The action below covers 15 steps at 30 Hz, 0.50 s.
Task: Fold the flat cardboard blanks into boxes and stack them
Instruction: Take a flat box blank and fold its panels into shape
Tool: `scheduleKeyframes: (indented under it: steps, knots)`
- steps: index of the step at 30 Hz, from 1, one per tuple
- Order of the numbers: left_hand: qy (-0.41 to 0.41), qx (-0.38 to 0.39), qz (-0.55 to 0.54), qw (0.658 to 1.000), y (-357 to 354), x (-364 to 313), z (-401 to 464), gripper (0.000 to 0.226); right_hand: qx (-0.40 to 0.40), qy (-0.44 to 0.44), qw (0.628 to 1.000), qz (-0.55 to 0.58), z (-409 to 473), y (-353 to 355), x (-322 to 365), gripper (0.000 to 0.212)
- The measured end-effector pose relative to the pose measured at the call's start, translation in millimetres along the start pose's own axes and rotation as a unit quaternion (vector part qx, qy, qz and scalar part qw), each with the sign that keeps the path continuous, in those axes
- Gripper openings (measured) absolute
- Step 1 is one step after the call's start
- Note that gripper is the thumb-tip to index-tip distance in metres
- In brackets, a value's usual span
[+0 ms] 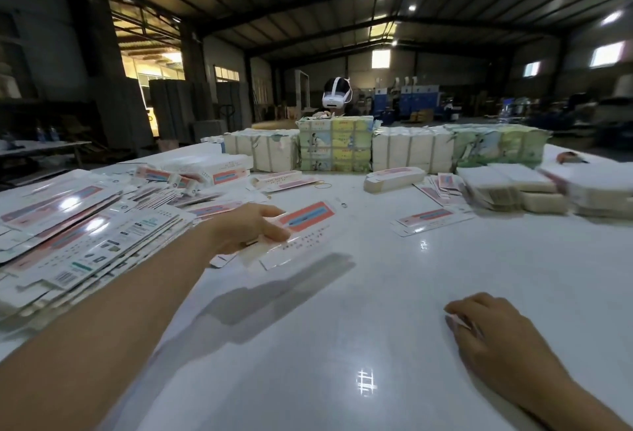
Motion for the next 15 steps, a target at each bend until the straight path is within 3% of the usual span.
scheduleKeyframes:
  steps: [1,3,4,6,7,8,10,12,15]
  knots:
    - [-0.012,0.042,-0.051,0.998,-17.5,-8.2,-9.2,0.053,0.003,-0.015,0.999,0.03,0.0,1.2,-0.8,0.029]
    - [-0.031,0.125,-0.087,0.988,-56.3,-20.1,-27.4,0.055,-0.031,-0.085,0.974,0.208,-0.3,10.1,-0.2,0.03]
    - [-0.04,0.164,-0.08,0.982,-75.8,-24.4,-35.8,0.053,-0.046,-0.147,0.928,0.341,-0.2,18.0,-0.9,0.028]
    - [-0.053,0.225,-0.069,0.971,-110.0,-29.3,-49.8,0.05,-0.015,-0.263,0.778,0.57,-0.3,33.5,-3.8,0.032]
    - [-0.054,0.244,-0.066,0.966,-123.0,-29.8,-54.9,0.052,0.016,-0.297,0.725,0.622,-1.8,38.6,-6.7,0.034]
    - [-0.053,0.257,-0.059,0.963,-132.8,-29.3,-58.1,0.053,0.043,-0.308,0.703,0.639,-3.4,41.4,-10.3,0.033]
    - [-0.048,0.264,0.001,0.963,-145.9,-28.4,-60.2,0.055,0.072,-0.299,0.716,0.627,-9.0,43.6,-13.1,0.023]
    - [-0.052,0.227,0.144,0.962,-154.9,-29.2,-59.7,0.059,0.057,-0.288,0.741,0.604,-12.5,42.7,-14.1,0.017]
    - [-0.123,0.154,0.286,0.938,-177.9,-36.9,-61.5,0.079,0.034,-0.273,0.747,0.605,-15.7,43.1,-12.4,0.017]
Point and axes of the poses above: each hand's wrist, its own z-axis towards the middle knuckle, its own y-axis out of the back of the hand, x = y × z, the point moved 1 cm from there along z, towards the middle knuckle, and after that the axes turned 6 degrees about -y, right-handed, at the moved point
